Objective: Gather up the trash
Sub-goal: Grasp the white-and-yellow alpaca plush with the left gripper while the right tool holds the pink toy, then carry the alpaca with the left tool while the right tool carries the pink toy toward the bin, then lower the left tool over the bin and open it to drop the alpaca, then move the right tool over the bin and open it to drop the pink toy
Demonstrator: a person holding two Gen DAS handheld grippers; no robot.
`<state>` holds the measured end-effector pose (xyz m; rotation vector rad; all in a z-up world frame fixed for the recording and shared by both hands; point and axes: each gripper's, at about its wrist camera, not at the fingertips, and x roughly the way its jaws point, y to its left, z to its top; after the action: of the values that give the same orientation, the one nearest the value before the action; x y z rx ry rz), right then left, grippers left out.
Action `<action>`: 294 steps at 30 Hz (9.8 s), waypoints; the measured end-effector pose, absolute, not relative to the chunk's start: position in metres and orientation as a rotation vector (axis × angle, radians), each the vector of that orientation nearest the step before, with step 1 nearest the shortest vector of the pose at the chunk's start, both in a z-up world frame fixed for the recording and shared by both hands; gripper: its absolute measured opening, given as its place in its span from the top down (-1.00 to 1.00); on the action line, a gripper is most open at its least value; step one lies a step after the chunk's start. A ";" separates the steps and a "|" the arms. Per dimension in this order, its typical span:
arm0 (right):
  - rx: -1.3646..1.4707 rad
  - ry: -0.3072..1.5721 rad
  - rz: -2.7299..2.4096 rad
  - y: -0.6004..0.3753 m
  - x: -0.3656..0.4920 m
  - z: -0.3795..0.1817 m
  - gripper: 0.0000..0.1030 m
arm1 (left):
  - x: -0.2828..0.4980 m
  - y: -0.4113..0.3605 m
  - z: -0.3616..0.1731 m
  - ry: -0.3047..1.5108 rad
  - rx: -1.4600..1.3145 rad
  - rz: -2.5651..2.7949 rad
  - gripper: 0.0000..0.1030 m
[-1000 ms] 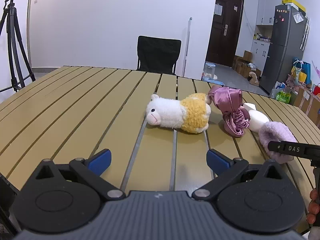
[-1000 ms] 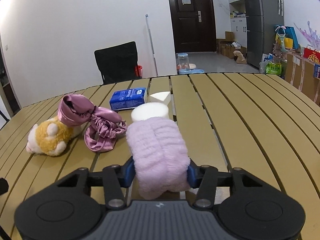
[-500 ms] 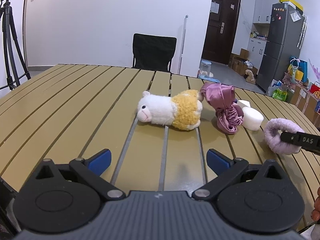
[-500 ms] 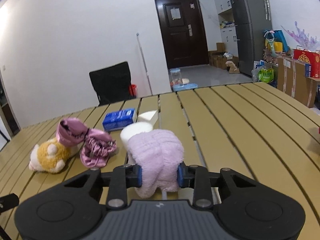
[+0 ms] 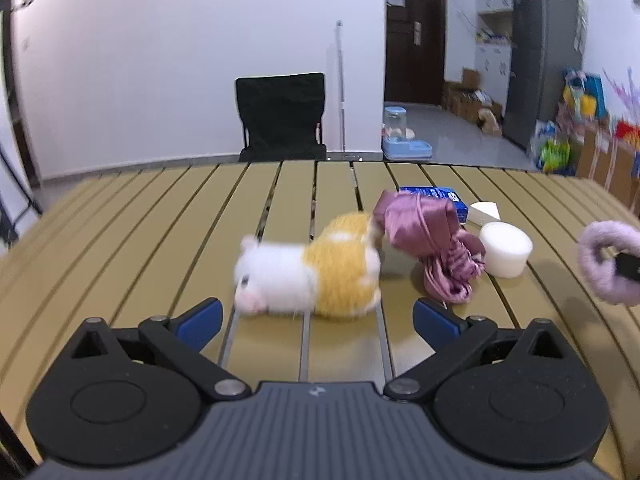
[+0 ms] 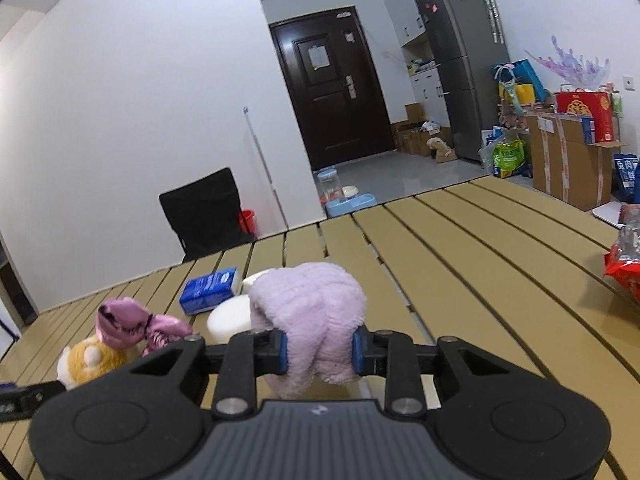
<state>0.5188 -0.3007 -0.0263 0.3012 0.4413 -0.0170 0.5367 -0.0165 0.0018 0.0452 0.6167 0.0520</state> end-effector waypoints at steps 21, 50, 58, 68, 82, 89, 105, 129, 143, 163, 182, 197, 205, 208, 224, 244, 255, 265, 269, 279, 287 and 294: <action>0.346 0.424 -0.066 -0.315 0.532 -0.034 0.48 | 0.642 -0.034 -0.044 0.759 0.276 -0.040 -0.48; 0.297 0.375 0.039 -0.304 0.496 -0.019 0.48 | 0.515 -0.038 0.005 0.529 0.175 -0.063 0.00; 0.253 0.361 0.086 -0.293 0.460 -0.013 0.48 | 0.458 -0.030 0.024 0.488 0.083 -0.088 0.00; 0.179 0.324 0.142 -0.274 0.406 -0.008 0.48 | 0.393 -0.022 0.023 0.483 0.036 -0.099 0.00; 0.165 0.321 0.189 -0.267 0.328 -0.019 0.48 | 0.323 -0.005 0.018 0.494 0.003 -0.091 0.00; 0.170 0.350 0.201 -0.267 0.291 -0.034 0.48 | 0.293 -0.004 0.011 0.513 0.004 -0.105 0.00; 0.117 0.514 0.260 -0.244 0.225 -0.085 0.48 | 0.233 -0.006 -0.030 0.590 -0.004 -0.109 0.00; 0.008 0.853 0.241 -0.225 0.197 -0.167 0.48 | 0.199 0.006 -0.113 0.810 0.041 -0.041 0.00; 0.025 0.995 0.194 -0.226 0.209 -0.206 0.48 | 0.214 0.025 -0.156 0.989 -0.015 0.011 0.00; 0.024 1.083 0.163 -0.220 0.233 -0.231 0.48 | 0.242 0.045 -0.184 1.173 -0.084 0.104 0.00; 0.054 1.117 0.084 -0.222 0.263 -0.241 0.48 | 0.272 0.065 -0.178 1.194 -0.164 0.159 0.00; 0.027 1.121 0.075 -0.222 0.274 -0.249 0.48 | 0.303 0.041 -0.153 1.139 -0.191 0.089 0.00; 0.044 1.110 0.058 -0.231 0.274 -0.248 0.48 | 0.317 0.019 -0.152 1.144 -0.175 0.062 0.00; 0.054 1.107 0.055 -0.235 0.274 -0.247 0.48 | 0.323 0.012 -0.153 1.149 -0.168 0.057 0.00; 0.081 1.077 0.023 -0.255 0.267 -0.243 0.48 | 0.356 -0.033 -0.172 1.186 -0.107 0.053 0.00; 0.116 1.084 0.008 -0.270 0.268 -0.245 0.48 | 0.380 -0.061 -0.205 1.237 -0.005 0.092 -0.02; 0.117 1.081 0.012 -0.270 0.266 -0.244 0.48 | 0.377 -0.060 -0.206 1.242 0.026 0.129 -1.00; 0.114 1.079 0.017 -0.268 0.264 -0.242 0.48 | 0.374 -0.059 -0.206 1.259 0.025 0.117 -1.00; 0.115 1.078 0.018 -0.269 0.264 -0.242 0.48 | 0.372 -0.058 -0.205 1.259 0.021 0.117 -1.00; 0.108 1.067 0.028 -0.267 0.263 -0.236 0.48 | 0.367 -0.054 -0.204 1.260 0.013 0.116 -1.00; 0.095 1.033 0.038 -0.262 0.260 -0.226 0.48 | 0.356 -0.048 -0.196 1.241 0.007 0.101 -1.00; 0.081 0.993 0.060 -0.251 0.260 -0.213 0.48 | 0.345 -0.036 -0.188 1.221 0.000 0.102 -1.00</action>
<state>0.2600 -0.2513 -0.2126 0.0810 0.9935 0.0601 0.3446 -0.0356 -0.1884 0.0000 1.2205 0.1017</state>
